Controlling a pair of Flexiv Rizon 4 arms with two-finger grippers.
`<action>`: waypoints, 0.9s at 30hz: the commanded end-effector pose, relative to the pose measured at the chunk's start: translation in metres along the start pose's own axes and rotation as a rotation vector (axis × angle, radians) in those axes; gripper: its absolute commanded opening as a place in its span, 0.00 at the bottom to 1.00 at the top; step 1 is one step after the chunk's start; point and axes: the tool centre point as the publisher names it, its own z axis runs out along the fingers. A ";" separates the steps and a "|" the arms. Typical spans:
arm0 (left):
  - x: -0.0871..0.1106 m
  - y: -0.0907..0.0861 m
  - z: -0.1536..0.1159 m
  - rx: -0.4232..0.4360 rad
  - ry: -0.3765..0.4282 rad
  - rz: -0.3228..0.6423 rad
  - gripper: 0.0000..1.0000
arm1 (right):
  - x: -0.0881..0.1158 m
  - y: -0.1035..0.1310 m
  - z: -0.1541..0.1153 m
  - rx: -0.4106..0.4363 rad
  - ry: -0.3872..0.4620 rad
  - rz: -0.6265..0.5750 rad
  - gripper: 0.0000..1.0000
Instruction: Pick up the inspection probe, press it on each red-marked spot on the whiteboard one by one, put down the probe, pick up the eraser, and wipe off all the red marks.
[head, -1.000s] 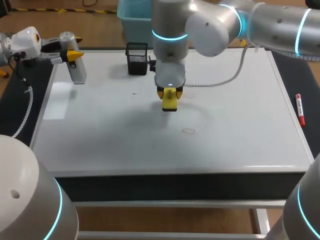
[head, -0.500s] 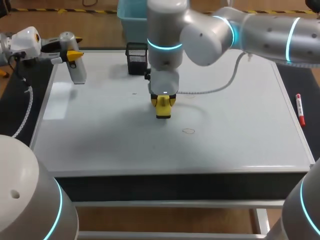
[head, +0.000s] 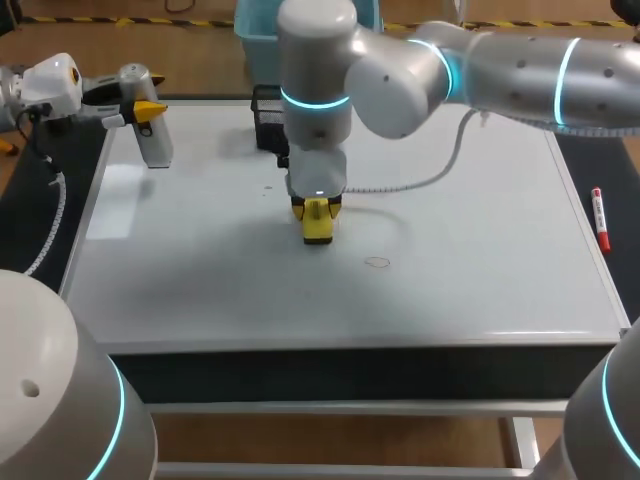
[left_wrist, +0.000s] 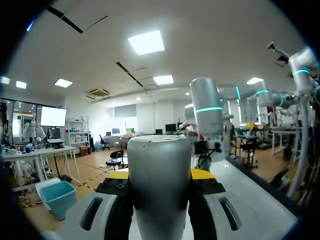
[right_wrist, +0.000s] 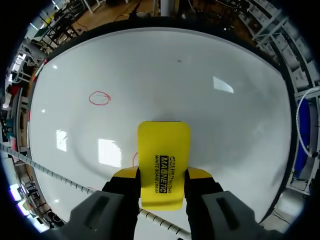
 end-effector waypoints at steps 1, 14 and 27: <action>-0.001 0.000 0.000 0.002 0.002 0.000 0.00 | 0.001 0.000 0.003 0.002 0.002 0.000 0.00; -0.001 0.000 0.000 0.002 0.002 0.000 0.00 | 0.023 0.005 0.012 0.000 0.013 0.060 0.00; -0.001 0.000 0.000 0.002 0.002 0.000 0.00 | 0.063 0.013 0.013 -0.002 0.000 0.136 0.00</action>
